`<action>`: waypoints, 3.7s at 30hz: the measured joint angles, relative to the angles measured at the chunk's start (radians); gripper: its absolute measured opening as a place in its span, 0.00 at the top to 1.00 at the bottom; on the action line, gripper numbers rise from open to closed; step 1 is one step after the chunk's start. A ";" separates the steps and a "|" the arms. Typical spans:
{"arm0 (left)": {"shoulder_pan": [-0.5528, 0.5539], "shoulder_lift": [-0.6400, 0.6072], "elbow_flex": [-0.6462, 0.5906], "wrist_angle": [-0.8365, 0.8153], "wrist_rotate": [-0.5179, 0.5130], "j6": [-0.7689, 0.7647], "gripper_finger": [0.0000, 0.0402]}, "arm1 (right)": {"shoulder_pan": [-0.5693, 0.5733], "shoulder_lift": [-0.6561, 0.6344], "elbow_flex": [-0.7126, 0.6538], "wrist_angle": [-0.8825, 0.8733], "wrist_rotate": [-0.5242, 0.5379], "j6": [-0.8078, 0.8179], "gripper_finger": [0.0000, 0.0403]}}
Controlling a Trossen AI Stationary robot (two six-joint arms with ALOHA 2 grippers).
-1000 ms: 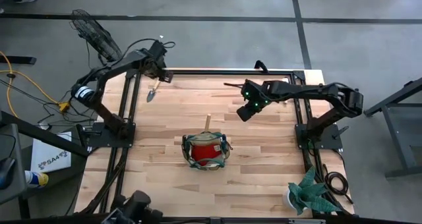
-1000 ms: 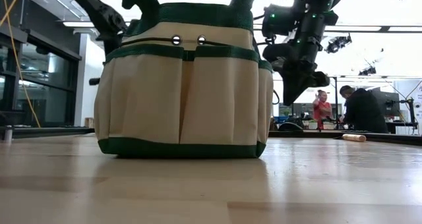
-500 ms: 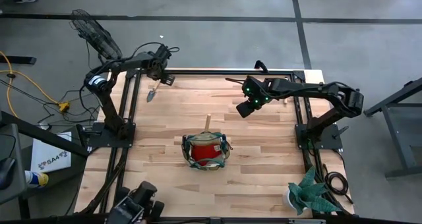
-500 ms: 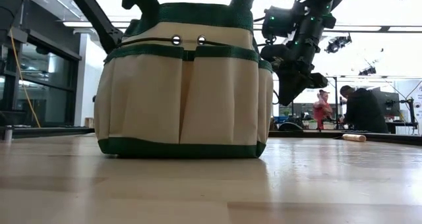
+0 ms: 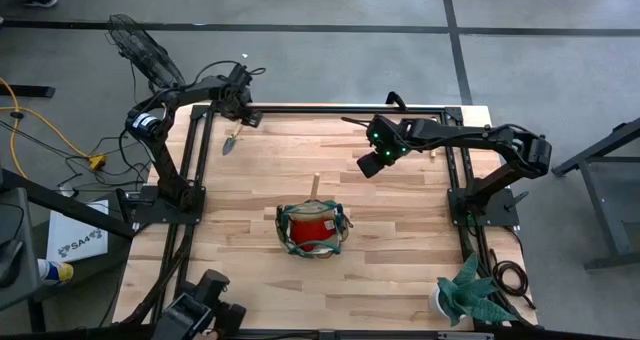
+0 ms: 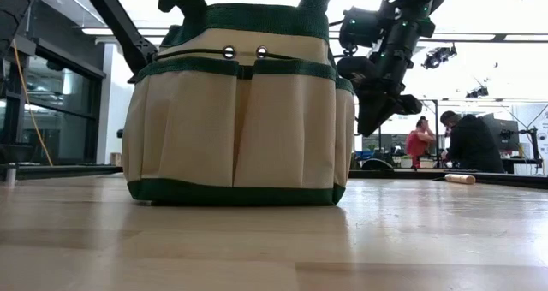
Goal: Pick & Place Garden tools in Gardening bag
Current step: Put the left light brown trowel into the white gardening bag
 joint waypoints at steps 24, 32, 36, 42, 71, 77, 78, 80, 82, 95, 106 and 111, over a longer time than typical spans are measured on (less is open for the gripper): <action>0.000 0.071 0.004 -0.033 0.024 0.017 0.86 | 0.000 0.000 0.000 0.007 0.000 -0.003 0.86; 0.000 -0.019 -0.006 -0.070 0.058 0.021 0.86 | 0.000 0.000 0.000 0.006 0.000 -0.003 0.86; -0.002 -0.129 -0.002 -0.088 0.094 -0.005 0.86 | 0.000 0.000 0.000 0.006 0.001 -0.003 0.86; -0.086 -0.351 -0.002 -0.118 0.123 -0.084 0.86 | 0.001 0.000 0.000 0.007 0.004 -0.018 0.86; -1.508 -0.611 0.000 0.086 -1.177 -0.832 0.86 | 0.001 0.000 0.000 0.066 0.116 -0.112 0.86; -1.637 -0.527 0.000 0.444 -1.355 -0.540 0.86 | 0.001 0.000 0.000 0.067 0.116 -0.111 0.86; -1.653 -0.516 0.001 0.508 -1.386 -0.486 0.86 | 0.001 0.000 0.000 0.067 0.116 -0.111 0.86; -1.686 -0.490 0.001 0.635 -1.446 -0.374 0.86 | 0.001 0.000 0.000 0.067 0.116 -0.111 0.86; -1.715 -0.466 0.001 0.761 -1.501 -0.246 0.86 | 0.001 0.000 0.000 0.070 0.116 -0.110 0.86; -1.750 -0.278 0.055 1.229 -1.515 0.136 0.86 | 0.001 0.000 0.000 0.133 0.116 -0.109 0.86; -1.817 -0.121 0.273 1.229 -1.511 0.281 0.86 | 0.001 0.000 0.000 0.201 0.116 -0.109 0.86; -1.855 -0.082 0.277 1.226 -1.511 0.214 0.86 | 0.001 0.000 0.000 0.225 0.116 -0.109 0.86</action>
